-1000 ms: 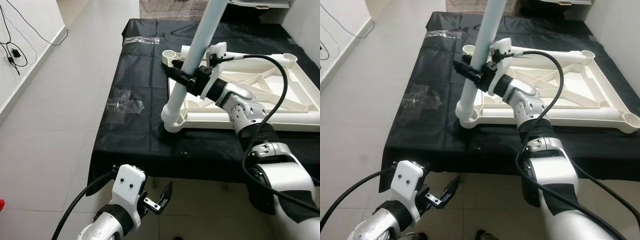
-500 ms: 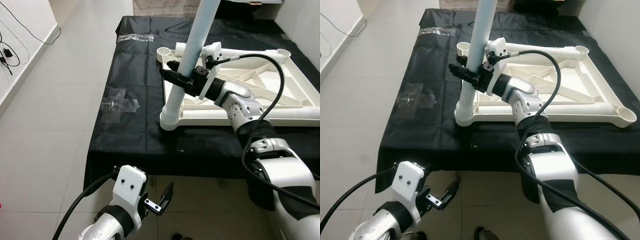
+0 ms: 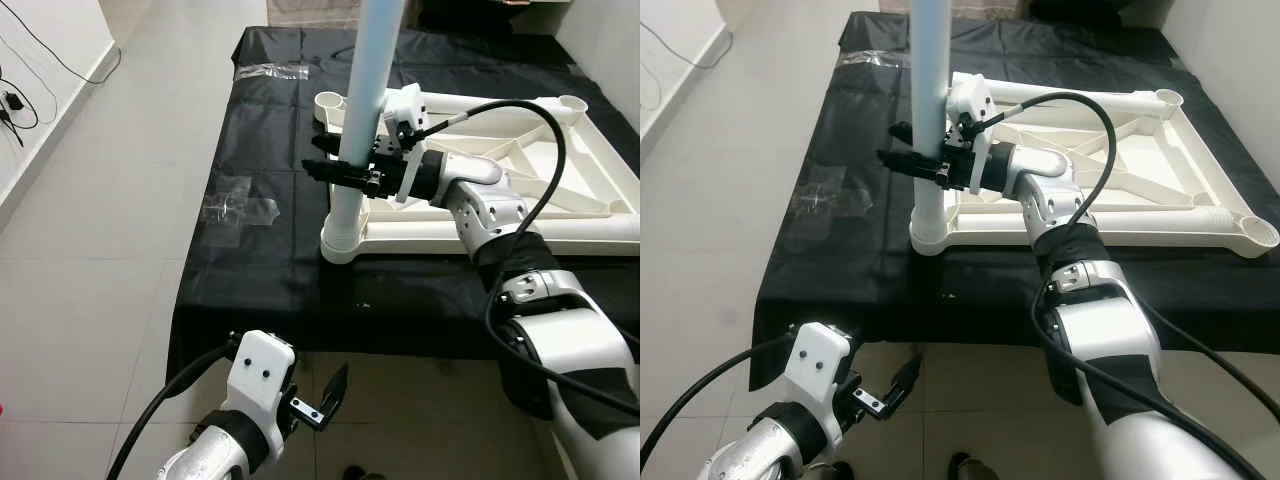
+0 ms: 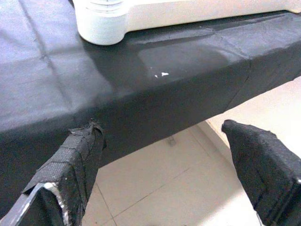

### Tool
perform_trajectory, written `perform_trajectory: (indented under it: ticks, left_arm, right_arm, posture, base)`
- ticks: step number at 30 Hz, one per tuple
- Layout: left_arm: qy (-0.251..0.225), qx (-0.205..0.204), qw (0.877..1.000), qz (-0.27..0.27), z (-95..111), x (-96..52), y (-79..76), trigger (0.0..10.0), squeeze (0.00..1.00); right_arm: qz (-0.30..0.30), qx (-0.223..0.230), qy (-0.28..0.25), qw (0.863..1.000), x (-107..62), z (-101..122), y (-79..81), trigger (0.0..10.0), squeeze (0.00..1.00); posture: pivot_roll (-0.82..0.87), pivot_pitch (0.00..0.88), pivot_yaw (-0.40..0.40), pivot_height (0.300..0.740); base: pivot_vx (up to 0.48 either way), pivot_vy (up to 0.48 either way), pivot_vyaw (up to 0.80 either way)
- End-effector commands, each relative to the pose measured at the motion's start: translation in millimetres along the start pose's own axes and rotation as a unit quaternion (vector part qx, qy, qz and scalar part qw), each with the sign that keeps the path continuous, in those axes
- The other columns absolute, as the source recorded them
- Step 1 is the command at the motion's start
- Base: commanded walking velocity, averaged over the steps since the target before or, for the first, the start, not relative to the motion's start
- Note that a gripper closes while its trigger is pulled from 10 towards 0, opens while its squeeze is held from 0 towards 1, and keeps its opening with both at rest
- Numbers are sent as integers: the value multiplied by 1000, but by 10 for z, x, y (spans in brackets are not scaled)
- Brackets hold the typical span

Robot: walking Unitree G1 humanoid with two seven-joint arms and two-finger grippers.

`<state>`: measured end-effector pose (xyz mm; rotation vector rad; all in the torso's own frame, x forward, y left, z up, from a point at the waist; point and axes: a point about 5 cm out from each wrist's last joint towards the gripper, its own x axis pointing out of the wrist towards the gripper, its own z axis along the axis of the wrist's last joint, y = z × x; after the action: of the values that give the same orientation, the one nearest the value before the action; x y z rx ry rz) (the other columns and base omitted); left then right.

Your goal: Building children table

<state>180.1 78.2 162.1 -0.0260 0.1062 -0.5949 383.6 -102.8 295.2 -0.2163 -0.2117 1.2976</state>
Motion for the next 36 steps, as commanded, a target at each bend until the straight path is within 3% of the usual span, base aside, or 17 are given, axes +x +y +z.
perform_trajectory:
  ticks: [1,9,11,13,14,17,19,22,23,24,26,28,29,30,34,35,36]
  left_arm:
    - [8,4,1000,-4,-14,-17,-24,10000,0]
    - [5,4,1000,-3,-6,-1,-21,10000,0]
    - [5,4,1000,-3,-6,-1,-21,10000,0]
    - [2,2,1000,3,3,11,-2,10000,0]
    - [2,2,1000,3,3,11,-2,10000,0]
    - [-3,2,1000,11,16,36,43,10000,0]
    - [-3,2,1000,12,19,40,50,10000,0]
    - [-8,5,1000,24,30,68,118,10000,0]
    - [-8,5,1000,24,30,68,118,10000,0]
    - [-9,6,1000,27,31,78,144,10000,0]
    - [-9,6,999,30,31,88,166,10000,0]
    - [-9,6,999,30,31,88,166,10000,0]
    - [-11,9,999,32,35,97,185,10000,0]
    - [-11,9,999,32,35,97,185,10000,0]
    - [-12,13,999,34,28,108,204,10000,0]
    - [-12,13,999,34,28,108,204,10000,0]
    - [-12,14,999,34,25,110,206,10000,0]
  right_arm:
    - [44,71,65,994,117,-458,200,0,0]
    - [-56,86,33,994,165,-482,128,0,0]
    - [-56,86,33,994,165,-482,128,0,0]
    - [-131,87,21,987,84,-535,81,0,0]
    - [-131,87,21,987,84,-535,81,0,0]
    - [-223,80,26,971,-33,-652,111,0,0]
    - [-235,79,27,968,-44,-665,124,0,0]
    - [-359,75,64,928,-57,-793,200,0,0]
    - [-359,75,64,928,-57,-793,200,0,0]
    - [-418,75,85,902,-92,-846,233,0,0]
    - [-471,74,105,872,-140,-892,265,0,0]
    - [-471,74,105,872,-140,-892,265,0,0]
    - [-529,96,118,835,-126,-952,331,0,0]
    - [-529,96,118,835,-126,-952,331,0,0]
    - [-622,132,118,763,-42,-979,388,0,0]
    - [-622,132,118,763,-42,-979,388,0,0]
    - [-638,138,117,748,-29,-968,396,0,0]
  posture:
    - [77,292,-71,740]
    - [74,295,-74,740]
    - [74,295,-74,740]
    - [72,289,-75,740]
    - [72,289,-75,740]
    - [70,288,-74,740]
    - [70,288,-74,740]
    - [64,283,-69,740]
    - [64,283,-69,740]
    - [61,279,-66,740]
    - [61,277,-66,740]
    - [61,277,-66,740]
    - [62,256,-66,740]
    - [62,256,-66,740]
    - [68,238,-65,740]
    - [68,238,-65,740]
    - [68,238,-65,740]
  base:
    - [0,0,0]
    - [0,0,0]
    - [0,0,0]
    - [0,0,0]
    - [0,0,0]
    - [0,0,0]
    - [0,0,0]
    - [0,0,0]
    - [0,0,0]
    - [0,0,0]
    - [0,0,0]
    - [0,0,0]
    - [0,0,0]
    - [0,0,0]
    - [0,0,0]
    - [0,0,0]
    - [0,0,0]
